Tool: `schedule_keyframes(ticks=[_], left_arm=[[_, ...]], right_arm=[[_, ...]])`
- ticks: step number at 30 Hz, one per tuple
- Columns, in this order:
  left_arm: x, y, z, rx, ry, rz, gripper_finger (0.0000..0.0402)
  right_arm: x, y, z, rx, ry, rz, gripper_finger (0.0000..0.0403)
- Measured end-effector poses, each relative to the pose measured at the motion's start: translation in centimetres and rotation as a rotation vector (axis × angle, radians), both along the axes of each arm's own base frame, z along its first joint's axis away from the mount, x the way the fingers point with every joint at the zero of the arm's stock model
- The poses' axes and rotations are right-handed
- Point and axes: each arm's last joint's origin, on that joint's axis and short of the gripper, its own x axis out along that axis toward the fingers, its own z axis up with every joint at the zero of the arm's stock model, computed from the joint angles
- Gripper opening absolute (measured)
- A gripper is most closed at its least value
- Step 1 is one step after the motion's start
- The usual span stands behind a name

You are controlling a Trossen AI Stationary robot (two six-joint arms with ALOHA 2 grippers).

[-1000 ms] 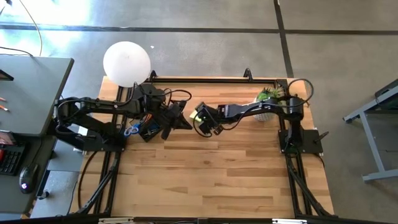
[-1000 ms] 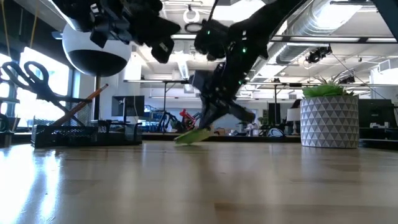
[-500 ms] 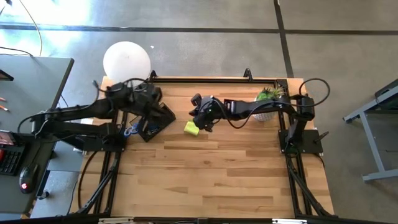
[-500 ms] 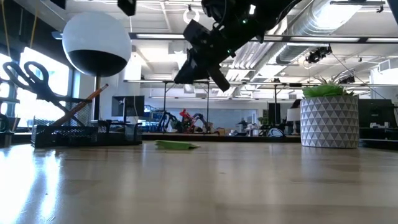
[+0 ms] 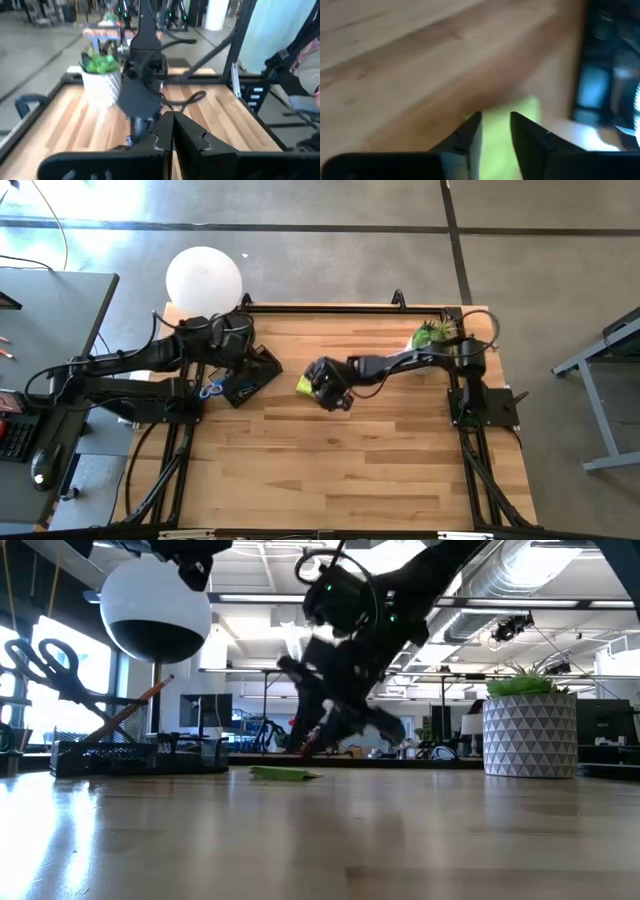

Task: Pick and place office supplies into organizer
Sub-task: Put the green notepad into the black mesh desk organizer

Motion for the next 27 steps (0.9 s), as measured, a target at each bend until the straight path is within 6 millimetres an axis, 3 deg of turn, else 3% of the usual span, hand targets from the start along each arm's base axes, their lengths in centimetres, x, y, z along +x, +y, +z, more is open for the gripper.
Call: schedule_keyframes(ticks=[4, 7, 11, 17, 22, 27], left_arm=[[0.5, 0.2, -0.5, -0.013, 0.027, -0.004, 0.0003], [0.6, 0.2, -0.5, -0.015, 0.03, -0.01, 0.0003], [0.6, 0.2, -0.5, -0.014, 0.029, -0.011, 0.0003], [0.6, 0.2, -0.5, -0.012, 0.03, -0.012, 0.0003], [0.6, 0.2, -0.5, -0.007, 0.031, -0.013, 0.0003], [0.6, 0.2, -0.6, 0.004, 0.038, -0.018, 0.0003]], right_arm=[[0.4, 1.1, -2.2, -0.117, 0.048, 0.009, 0.0128], [0.5, 1.2, -2.6, -0.192, 0.059, -0.01, 0.0136], [0.5, 0.4, -2.6, -0.169, 0.058, -0.02, 0.0132], [0.4, -0.4, -2.7, -0.109, 0.059, 0.009, 0.0094], [0.4, -0.1, -2.8, -0.095, 0.059, 0.027, 0.0017], [1.0, 0.0, -2.3, -0.085, -0.016, -0.053, 0.0005]])
